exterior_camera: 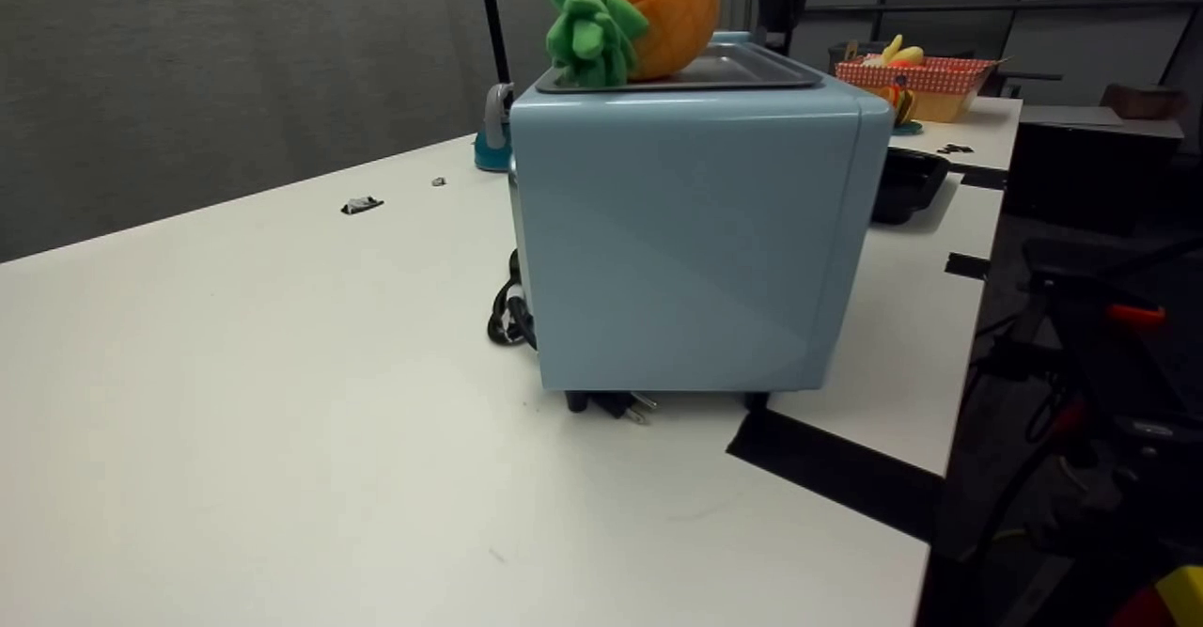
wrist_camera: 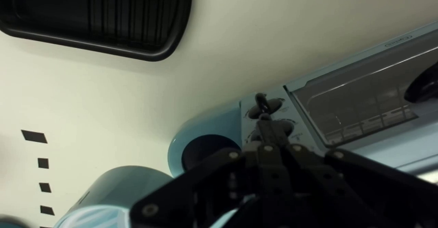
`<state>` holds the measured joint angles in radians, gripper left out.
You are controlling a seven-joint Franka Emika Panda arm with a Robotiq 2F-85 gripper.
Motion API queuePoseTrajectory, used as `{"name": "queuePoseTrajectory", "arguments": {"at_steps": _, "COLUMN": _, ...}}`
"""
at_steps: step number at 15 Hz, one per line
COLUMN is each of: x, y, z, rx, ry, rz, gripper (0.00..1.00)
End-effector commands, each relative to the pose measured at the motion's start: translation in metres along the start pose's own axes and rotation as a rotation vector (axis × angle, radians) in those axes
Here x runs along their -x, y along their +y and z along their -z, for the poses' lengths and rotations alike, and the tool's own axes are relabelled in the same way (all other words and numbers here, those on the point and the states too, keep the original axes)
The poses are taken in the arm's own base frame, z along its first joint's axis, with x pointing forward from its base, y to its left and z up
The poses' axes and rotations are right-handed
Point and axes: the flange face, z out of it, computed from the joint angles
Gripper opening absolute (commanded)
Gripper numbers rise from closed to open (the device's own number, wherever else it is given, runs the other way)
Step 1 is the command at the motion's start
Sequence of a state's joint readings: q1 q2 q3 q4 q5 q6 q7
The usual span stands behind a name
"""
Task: Flip the switch of the oven
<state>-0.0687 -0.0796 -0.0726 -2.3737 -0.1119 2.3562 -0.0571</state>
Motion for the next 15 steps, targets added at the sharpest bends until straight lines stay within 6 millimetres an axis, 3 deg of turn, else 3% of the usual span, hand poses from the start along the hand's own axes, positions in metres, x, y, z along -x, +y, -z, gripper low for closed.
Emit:
{"name": "queuePoseTrajectory", "arguments": {"at_steps": 1, "x": -0.017, "y": 0.004, "z": 0.005, "rx": 0.034, "ry": 0.058, "rz": -0.03, "gripper": 0.0}}
{"name": "queuePoseTrajectory", "arguments": {"at_steps": 15, "x": -0.035, "y": 0.01, "z": 0.008, "rx": 0.056, "ry": 0.134, "rz": -0.152, "gripper": 0.0}}
